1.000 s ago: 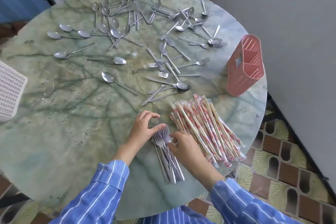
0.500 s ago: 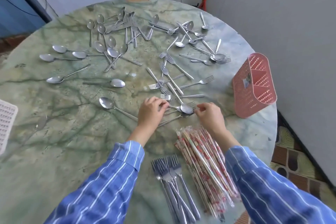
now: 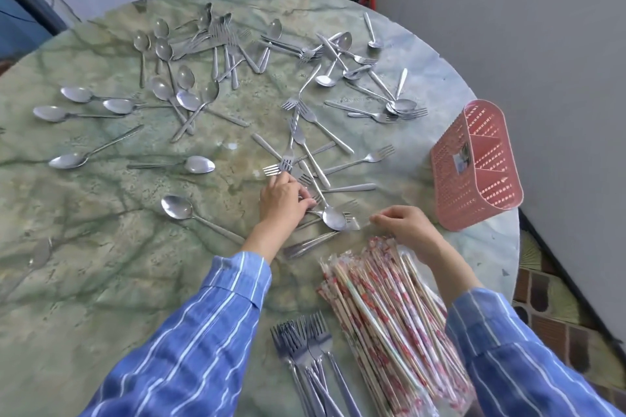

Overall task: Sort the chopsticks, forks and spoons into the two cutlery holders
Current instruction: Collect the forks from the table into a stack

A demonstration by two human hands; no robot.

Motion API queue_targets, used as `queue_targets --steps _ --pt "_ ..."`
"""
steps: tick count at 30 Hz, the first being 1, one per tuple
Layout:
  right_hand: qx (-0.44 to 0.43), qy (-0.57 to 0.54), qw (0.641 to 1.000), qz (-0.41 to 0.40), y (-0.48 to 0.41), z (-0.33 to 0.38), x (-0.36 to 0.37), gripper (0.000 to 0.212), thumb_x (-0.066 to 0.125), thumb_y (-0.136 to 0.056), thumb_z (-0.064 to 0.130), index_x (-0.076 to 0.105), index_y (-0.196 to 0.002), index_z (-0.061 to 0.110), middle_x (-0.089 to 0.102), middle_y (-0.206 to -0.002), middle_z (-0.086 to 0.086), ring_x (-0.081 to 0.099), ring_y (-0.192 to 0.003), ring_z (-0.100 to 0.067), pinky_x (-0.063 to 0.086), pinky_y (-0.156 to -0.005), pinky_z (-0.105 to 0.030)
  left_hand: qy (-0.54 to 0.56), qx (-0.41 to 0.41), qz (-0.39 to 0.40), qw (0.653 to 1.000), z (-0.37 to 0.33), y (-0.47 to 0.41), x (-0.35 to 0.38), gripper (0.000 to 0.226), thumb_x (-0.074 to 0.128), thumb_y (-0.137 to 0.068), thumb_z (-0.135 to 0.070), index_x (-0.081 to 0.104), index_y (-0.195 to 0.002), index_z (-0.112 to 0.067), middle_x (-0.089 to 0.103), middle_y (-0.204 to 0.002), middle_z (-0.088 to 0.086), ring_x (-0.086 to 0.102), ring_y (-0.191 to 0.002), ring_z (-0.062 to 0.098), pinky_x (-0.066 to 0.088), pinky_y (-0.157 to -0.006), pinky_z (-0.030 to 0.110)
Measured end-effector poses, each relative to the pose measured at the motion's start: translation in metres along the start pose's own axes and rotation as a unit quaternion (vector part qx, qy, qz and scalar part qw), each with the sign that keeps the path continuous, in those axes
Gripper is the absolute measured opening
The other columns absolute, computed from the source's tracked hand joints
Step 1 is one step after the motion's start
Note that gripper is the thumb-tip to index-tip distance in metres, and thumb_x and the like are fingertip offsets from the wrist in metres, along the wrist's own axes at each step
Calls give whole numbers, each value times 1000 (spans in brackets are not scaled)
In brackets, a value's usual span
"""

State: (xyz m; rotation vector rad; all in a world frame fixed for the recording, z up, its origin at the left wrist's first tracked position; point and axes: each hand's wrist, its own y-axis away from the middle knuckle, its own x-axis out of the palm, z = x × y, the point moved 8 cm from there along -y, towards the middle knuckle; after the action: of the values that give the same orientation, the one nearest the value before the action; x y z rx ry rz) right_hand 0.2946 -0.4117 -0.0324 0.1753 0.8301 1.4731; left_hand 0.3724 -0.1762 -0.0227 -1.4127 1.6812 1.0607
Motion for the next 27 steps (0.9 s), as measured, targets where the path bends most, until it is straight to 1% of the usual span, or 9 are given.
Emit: queue_targets --steps 4,8,11,13,15,19,21,23,27 --pt "-38 -109 992 -40 4 3 -18 11 60 -93 18 63 -96 7 70 -95 -12 65 -78 -19 55 -75 -35 8 8 11 1000 1 4 3 34 77 -70 -50 69 -96 -29 55 -110 -5 47 -110 18 35 -88 29" --pt "-115 -308 942 -68 11 29 -30 7 42 -102 14 42 -98 9 71 -106 -16 69 -101 -27 56 -83 -37 27 -8 23 999 -1 3 6 35 78 -71 -46 67 -98 -27 55 -109 -3 47 -110 19 34 -84 26" --pt "-192 -354 908 -112 18 56 -49 8 37 -104 17 36 -96 18 68 -91 -11 69 -89 -30 56 -83 -38 52 -18 24 998 2 2 3 24 78 -74 -40 65 -89 -25 58 -106 0 50 -107 22 36 -84 29" --pt "-224 -360 899 -113 19 72 -57 8 39 -104 20 35 -97 21 58 -81 -3 61 -68 -21 55 -66 -33 74 -21 8 997 9 1 -5 16 73 -80 -34 61 -84 -25 60 -101 0 52 -103 23 37 -82 30" --pt "-210 -309 923 -89 13 82 -53 11 45 -102 25 35 -103 20 50 -77 1 46 -54 -10 43 -48 -25 120 -18 -23 992 19 1 -18 13 68 -87 -26 56 -87 -20 60 -91 0 56 -94 25 39 -77 31" --pt "-38 -23 999 14 -8 64 -10 26 62 -92 32 48 -103 14 53 -78 -1 42 -50 -8 38 -44 -24 290 -50 -97 951 40 3 -43 9 48 -99 -14 40 -100 -10 67 -81 1 62 -72 21 48 -71 32" --pt "51 113 990 66 -10 44 12 30 67 -89 33 55 -94 6 56 -73 -5 42 -47 -11 37 -44 -24 309 -77 -143 937 48 6 -51 10 46 -100 -17 38 -101 -11 61 -75 -3 60 -72 25 48 -72 36" --pt "91 184 977 54 -9 37 19 35 70 -86 34 54 -78 4 53 -60 -7 41 -37 -12 34 -39 -19 289 -118 -148 938 53 8 -50 22 57 -95 -26 47 -103 -8 58 -78 -1 58 -78 26 44 -74 32" --pt "118 204 972 20 -7 31 25 44 70 -85 44 52 -72 6 48 -52 -4 41 -37 -14 33 -40 -21 234 -175 -35 956 53 5 -13 34 72 -80 -46 58 -80 -15 57 -70 -7 59 -77 22 42 -69 26"
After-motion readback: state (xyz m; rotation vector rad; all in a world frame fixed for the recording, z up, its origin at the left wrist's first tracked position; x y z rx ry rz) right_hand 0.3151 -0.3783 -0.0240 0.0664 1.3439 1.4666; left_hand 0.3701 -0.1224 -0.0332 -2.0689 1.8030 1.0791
